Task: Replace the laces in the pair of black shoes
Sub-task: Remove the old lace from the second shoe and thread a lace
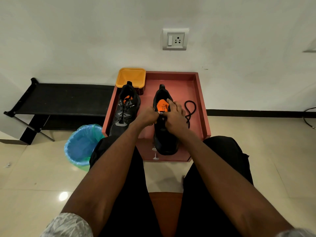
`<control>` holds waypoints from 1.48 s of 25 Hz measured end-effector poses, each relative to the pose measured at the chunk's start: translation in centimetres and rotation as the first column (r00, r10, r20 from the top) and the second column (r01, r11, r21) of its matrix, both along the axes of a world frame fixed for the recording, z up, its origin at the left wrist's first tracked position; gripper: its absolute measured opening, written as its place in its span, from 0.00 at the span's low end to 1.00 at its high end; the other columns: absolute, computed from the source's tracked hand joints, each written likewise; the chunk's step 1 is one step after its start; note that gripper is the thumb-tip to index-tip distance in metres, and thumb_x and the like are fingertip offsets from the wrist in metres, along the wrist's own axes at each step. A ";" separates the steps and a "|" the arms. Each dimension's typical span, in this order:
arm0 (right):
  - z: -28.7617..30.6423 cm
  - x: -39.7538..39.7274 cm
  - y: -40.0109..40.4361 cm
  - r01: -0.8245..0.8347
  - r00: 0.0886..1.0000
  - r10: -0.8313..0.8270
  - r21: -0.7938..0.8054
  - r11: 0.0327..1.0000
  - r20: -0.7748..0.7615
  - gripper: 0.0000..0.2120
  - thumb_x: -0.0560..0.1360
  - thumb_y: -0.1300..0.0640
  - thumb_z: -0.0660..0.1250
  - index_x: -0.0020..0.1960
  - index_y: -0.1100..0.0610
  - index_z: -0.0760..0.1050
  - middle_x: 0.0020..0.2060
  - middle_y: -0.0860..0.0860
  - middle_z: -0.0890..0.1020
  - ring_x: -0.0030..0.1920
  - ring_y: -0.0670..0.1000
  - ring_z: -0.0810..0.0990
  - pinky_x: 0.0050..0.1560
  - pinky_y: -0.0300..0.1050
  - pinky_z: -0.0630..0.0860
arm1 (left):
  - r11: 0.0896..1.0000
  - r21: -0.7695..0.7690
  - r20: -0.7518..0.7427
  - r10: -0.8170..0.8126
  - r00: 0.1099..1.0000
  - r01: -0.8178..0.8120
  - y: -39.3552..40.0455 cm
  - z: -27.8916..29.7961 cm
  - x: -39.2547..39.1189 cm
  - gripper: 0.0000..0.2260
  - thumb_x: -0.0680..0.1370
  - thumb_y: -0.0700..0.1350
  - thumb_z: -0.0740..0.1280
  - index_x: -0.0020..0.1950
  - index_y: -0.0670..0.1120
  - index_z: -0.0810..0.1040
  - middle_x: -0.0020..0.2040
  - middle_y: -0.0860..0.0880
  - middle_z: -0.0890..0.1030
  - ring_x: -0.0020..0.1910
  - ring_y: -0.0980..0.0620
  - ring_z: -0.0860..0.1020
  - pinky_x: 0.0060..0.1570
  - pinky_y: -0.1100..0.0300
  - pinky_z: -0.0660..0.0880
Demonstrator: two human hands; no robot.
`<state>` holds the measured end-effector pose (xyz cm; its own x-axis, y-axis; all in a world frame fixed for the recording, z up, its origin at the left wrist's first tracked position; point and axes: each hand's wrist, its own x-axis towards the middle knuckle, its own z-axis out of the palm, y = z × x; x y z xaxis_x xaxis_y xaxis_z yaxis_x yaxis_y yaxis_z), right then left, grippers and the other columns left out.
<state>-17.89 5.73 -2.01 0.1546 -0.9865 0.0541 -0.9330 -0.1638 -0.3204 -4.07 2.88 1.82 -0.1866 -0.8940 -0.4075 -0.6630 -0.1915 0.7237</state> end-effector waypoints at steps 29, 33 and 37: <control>2.3 -2.9 -0.9 0.744 0.470 -0.747 0.245 0.622 0.470 0.23 0.75 0.64 0.65 0.69 0.63 0.68 0.69 0.62 0.70 0.66 0.60 0.74 0.63 0.56 0.75 | 0.998 -0.068 0.039 0.021 0.999 -0.018 -0.3 -1.2 -0.2 0.10 0.81 0.43 0.60 0.43 0.42 0.76 0.35 0.44 0.76 0.30 0.50 0.73 0.30 0.59 0.70; 1.9 -1.3 0.1 0.516 0.728 -0.553 0.209 0.831 0.405 0.21 0.76 0.55 0.67 0.65 0.62 0.68 0.58 0.58 0.77 0.54 0.56 0.77 0.47 0.49 0.74 | 0.976 -0.215 0.147 0.053 0.988 -0.020 0.1 -1.3 -0.6 0.11 0.79 0.52 0.67 0.45 0.44 0.77 0.37 0.48 0.77 0.35 0.49 0.77 0.34 0.57 0.73; 0.9 -0.3 -0.3 0.382 0.823 -0.419 0.171 0.908 0.383 0.19 0.76 0.50 0.68 0.59 0.61 0.69 0.46 0.55 0.77 0.45 0.57 0.78 0.38 0.48 0.73 | 0.959 -0.281 0.155 0.066 0.986 -0.020 0.4 -1.2 -0.8 0.09 0.77 0.47 0.69 0.40 0.44 0.76 0.37 0.47 0.77 0.37 0.48 0.77 0.33 0.58 0.72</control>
